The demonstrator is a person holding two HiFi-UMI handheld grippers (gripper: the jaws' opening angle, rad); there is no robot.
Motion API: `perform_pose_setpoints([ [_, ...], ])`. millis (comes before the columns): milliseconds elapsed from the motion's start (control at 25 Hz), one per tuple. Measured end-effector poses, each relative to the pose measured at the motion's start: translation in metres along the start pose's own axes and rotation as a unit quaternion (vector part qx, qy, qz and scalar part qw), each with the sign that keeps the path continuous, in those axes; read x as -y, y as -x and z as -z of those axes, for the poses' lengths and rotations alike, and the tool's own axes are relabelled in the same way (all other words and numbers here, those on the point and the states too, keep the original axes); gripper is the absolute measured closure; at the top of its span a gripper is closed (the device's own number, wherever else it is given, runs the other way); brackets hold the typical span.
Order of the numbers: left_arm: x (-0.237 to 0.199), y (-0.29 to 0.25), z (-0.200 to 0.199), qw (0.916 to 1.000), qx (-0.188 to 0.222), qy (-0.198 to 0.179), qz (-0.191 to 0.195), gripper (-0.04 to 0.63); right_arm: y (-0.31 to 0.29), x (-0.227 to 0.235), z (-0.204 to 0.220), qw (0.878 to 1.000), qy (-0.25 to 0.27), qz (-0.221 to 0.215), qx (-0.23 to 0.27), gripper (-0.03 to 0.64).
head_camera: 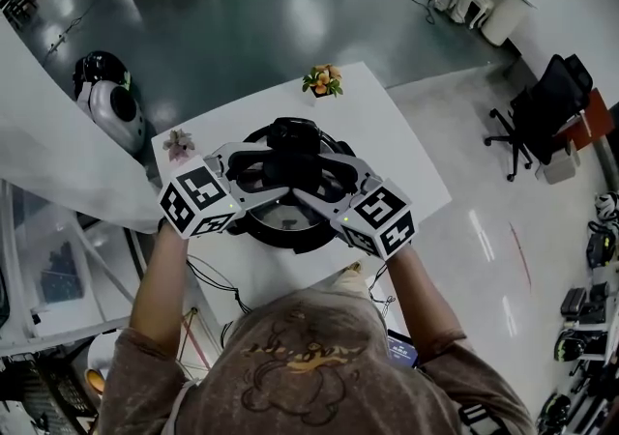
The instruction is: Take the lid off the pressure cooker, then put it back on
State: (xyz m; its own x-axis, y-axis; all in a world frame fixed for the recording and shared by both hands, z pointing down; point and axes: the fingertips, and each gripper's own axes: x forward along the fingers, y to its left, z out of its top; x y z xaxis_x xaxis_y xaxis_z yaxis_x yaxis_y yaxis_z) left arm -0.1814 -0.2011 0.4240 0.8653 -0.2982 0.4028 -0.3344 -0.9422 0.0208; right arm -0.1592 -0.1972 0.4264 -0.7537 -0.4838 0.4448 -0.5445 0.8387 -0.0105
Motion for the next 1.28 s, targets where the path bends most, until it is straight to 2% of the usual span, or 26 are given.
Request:
perform_pose_setpoints([
  [360,0.0011,-0.0005,-0.0002,0.9999,0.001,0.011,-0.006,0.327,0.0012,-0.0007,0.0002,1.0,0.002,-0.017,0.01,0.356],
  [800,0.0036,-0.0015,0.0026,0.9982,-0.001,0.041,-0.045,0.324,0.0005,0.0004,0.006,0.997,0.011,-0.073,0.002,0.36],
  [1080,0.0024,-0.0008,0.0038,0.9942,-0.002,0.064,-0.086,0.324,-0.0023,0.0013,0.0045,0.993,0.027,-0.118,-0.002,0.362],
  [1280,0.0025,0.0005,0.0035,0.9878,0.008,0.085,-0.13,0.324,-0.0039,0.0026,0.0037,0.986,0.047,-0.159,-0.005,0.362],
])
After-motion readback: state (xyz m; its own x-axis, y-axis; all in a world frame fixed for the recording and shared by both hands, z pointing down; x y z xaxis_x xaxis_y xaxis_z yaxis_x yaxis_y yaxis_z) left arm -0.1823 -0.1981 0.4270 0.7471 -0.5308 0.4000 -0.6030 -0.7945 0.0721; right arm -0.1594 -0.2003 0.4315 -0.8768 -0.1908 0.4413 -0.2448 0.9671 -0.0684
